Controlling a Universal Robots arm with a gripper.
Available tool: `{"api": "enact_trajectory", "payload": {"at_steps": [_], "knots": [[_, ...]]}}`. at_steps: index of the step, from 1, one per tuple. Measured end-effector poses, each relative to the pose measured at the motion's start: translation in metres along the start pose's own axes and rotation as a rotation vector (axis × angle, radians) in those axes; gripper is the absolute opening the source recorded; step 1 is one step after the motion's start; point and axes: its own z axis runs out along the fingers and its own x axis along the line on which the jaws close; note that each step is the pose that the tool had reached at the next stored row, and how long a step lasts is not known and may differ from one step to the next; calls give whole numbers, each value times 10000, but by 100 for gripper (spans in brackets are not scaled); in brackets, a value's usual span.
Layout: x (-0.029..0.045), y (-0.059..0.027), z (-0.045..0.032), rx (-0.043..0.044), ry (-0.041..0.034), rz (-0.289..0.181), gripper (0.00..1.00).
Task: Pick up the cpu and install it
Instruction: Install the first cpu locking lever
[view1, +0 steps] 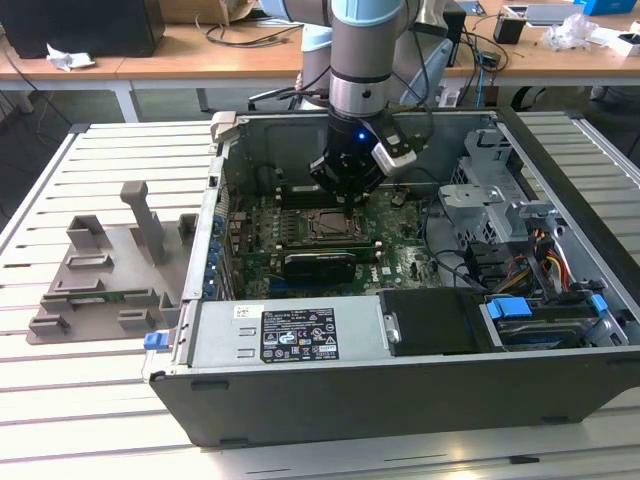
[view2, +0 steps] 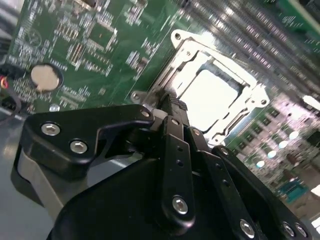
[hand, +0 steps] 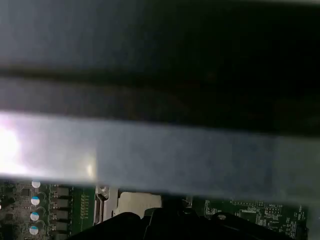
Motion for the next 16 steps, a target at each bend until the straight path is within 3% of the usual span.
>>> {"api": "enact_trajectory", "payload": {"at_steps": [4, 6, 16], "knots": [[6, -110, 4, 1, -1, -2, 11], [8, -121, -20, 3, -1, 0, 11], [19, -146, -492, 2, -1, -1, 11]]}}
